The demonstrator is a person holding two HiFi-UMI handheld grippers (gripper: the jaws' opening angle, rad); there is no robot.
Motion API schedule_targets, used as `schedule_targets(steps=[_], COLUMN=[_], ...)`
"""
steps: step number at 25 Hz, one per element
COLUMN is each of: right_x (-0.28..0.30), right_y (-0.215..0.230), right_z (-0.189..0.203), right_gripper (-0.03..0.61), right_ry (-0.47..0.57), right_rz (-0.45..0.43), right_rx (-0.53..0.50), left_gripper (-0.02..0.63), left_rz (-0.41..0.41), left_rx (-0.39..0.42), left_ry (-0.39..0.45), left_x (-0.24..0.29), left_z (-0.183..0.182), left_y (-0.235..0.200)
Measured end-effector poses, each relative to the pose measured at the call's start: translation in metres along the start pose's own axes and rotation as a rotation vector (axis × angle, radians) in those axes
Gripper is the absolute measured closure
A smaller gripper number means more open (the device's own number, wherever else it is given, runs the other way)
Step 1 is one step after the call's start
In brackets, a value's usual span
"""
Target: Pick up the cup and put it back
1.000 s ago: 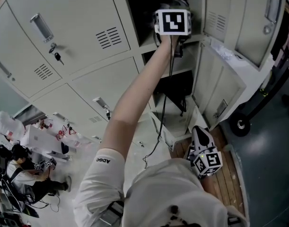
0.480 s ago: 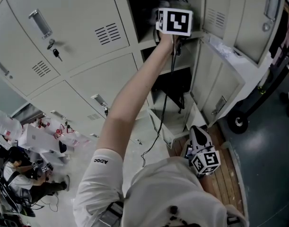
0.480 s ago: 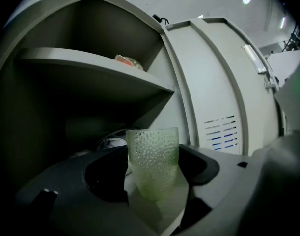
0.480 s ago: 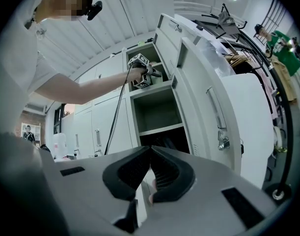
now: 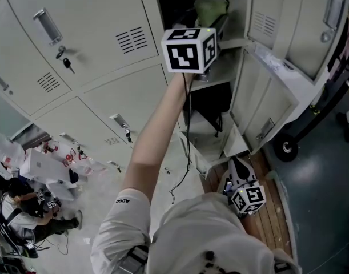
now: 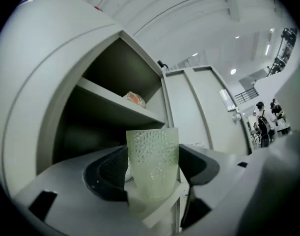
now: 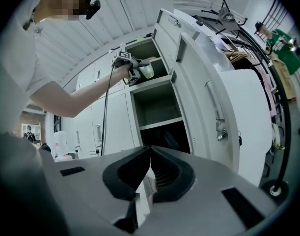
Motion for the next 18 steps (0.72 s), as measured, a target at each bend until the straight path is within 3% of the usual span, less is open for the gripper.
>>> schedule_targets(steps=[7,18], right_x=[0.01,0.013], right_y=[-0.012,-0.032], right_z=[-0.002,0.003], right_gripper=[0.552,0.552], right_ry=[-0.018,-0.076], right_rz=[-0.055,-0.131], right_rx=[-0.024,-0.06], left_gripper=[0.291,0.291], left_rz=[0.166,0.192], left_rx=[-0.029,0.047], left_ry=[0.069,0.03], left_x=[-0.087,-0.193], left_z=[0.023,0.083], left_y=[0.021,0.021])
Point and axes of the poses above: the fingertips, and each gripper's own axes: x forward along the fingers, y to its right, z out of its underside, the point moved 7 cm from there along -x, backward along the fingers, and after that the axes turned 13 degrees about -x, right-handed, at the moved point
